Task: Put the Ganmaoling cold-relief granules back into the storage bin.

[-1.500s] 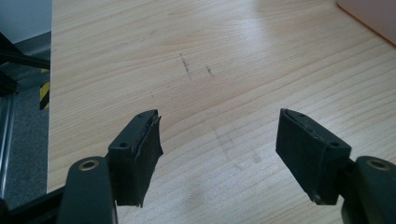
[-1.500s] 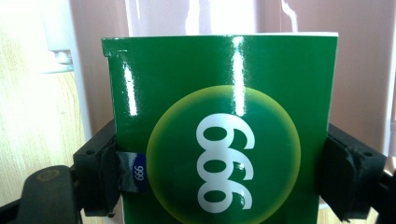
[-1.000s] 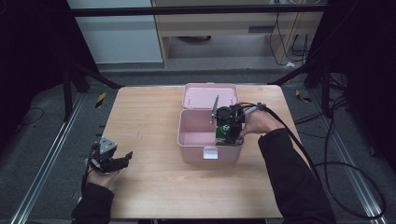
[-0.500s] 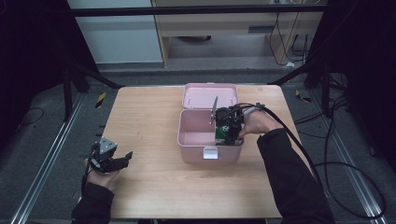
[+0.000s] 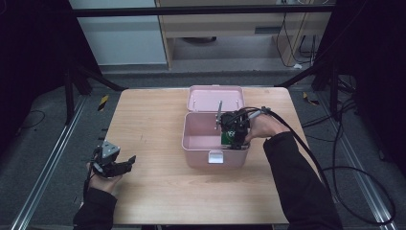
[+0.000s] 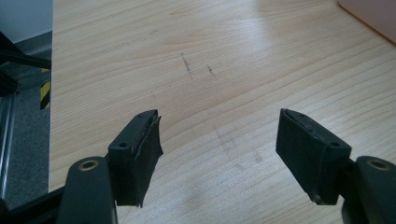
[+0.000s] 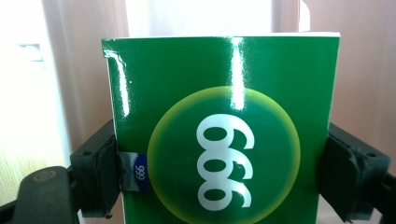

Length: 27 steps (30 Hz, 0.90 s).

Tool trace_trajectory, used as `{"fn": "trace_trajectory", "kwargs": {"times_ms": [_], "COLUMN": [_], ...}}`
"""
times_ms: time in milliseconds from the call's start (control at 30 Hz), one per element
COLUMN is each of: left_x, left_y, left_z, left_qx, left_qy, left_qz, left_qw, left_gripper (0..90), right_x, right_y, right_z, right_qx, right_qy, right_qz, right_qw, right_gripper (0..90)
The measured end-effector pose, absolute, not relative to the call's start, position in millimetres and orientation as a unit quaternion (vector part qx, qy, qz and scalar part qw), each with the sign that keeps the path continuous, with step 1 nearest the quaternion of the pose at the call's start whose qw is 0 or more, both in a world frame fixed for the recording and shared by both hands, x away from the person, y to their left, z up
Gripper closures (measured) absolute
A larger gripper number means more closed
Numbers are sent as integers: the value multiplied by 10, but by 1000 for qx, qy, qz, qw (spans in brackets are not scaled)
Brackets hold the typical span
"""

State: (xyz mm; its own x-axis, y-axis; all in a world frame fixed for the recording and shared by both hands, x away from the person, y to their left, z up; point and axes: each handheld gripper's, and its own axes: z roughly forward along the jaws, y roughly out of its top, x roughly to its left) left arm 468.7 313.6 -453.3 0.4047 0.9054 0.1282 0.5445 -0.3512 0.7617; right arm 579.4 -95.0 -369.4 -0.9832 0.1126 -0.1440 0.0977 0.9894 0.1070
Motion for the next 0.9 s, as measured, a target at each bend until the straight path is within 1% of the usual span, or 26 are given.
{"fn": "trace_trajectory", "kwargs": {"times_ms": [200, 233, 467, 800, 900], "left_x": [4691, 4691, 4691, 4685, 4684], "left_y": [3133, 3131, 3129, 3119, 3112], "left_z": [-4537, -4537, -4536, -4533, -4533], "left_qx": [774, 774, 774, 774, 775], "left_qy": [469, 469, 469, 468, 468], "left_qz": [279, 279, 279, 280, 279], "left_qw": [322, 322, 322, 322, 322], "left_gripper": [296, 296, 296, 296, 295], "right_x": [5807, 5801, 5763, 5586, 5487], "right_y": [-993, -998, -1062, -1231, -1301], "right_z": [-3735, -3713, -3565, -3212, -3129], "right_qx": [61, 67, 72, 98, 112], "right_qy": [994, 993, 990, 977, 970], "right_qz": [56, 58, 81, 127, 137], "right_qw": [72, 79, 91, 142, 165], "right_gripper": [130, 99, 85, 94, 103]}}
